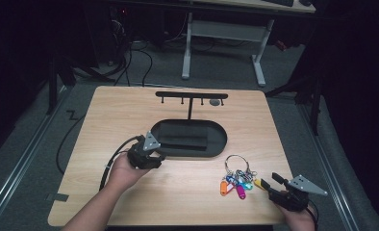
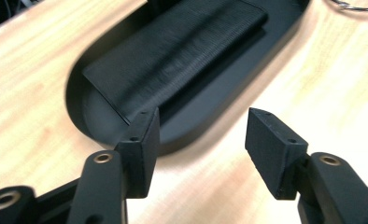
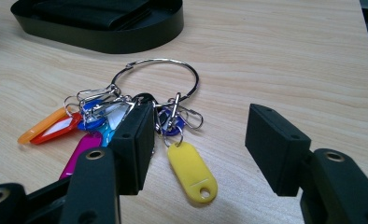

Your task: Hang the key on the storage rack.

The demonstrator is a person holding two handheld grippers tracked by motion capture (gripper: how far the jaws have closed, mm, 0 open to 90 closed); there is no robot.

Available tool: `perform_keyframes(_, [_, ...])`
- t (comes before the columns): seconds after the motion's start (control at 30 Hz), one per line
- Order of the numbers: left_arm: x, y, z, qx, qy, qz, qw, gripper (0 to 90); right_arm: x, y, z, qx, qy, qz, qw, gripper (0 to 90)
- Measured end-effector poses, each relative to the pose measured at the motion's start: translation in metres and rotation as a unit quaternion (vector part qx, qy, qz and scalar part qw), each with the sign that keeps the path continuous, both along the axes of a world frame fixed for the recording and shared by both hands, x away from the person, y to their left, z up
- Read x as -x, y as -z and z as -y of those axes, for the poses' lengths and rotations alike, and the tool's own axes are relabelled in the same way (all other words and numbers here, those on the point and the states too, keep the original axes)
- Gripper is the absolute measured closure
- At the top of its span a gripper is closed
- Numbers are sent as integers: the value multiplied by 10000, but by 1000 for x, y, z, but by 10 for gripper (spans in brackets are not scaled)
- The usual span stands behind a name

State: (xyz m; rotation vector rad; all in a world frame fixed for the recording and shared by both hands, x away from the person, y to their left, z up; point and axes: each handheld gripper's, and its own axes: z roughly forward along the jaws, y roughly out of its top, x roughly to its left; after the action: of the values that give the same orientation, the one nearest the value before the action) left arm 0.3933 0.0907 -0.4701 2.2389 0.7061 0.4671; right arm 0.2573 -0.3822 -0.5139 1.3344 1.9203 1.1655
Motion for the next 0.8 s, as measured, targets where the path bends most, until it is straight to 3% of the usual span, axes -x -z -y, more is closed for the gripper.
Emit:
perform_keyframes(0.1, [11, 6, -8, 254, -129, -91, 9996, 436, 0, 0, -2, 17, -23, -3, 10000, 425])
perform_keyframes(0.23, [27, 13, -17, 429, -301, -186, 9985, 425, 0, 1, -4, 50, -70, -18, 10000, 431])
perform_keyframes(0.4, [61, 31, -33, 702, -622, -69, 9956, 379, -1, 1, -7, 91, -130, -14, 9999, 435])
perform_keyframes(0.47, [70, 39, -39, 660, -636, -74, 9958, 371, -1, 1, -7, 99, -133, -16, 9999, 436])
perform_keyframes(0.53, [74, 36, -41, 595, -557, -48, 9967, 350, -1, 0, -7, 98, -130, 0, 9999, 442])
perform_keyframes(0.63, [75, 37, -43, 668, -514, -62, 9964, 340, -2, 0, -8, 86, -101, -20, 9999, 460])
perform_keyframes(0.8, [68, 41, -44, 648, -497, -110, 9966, 289, -5, 0, -17, 291, -99, -71, 9995, 453])
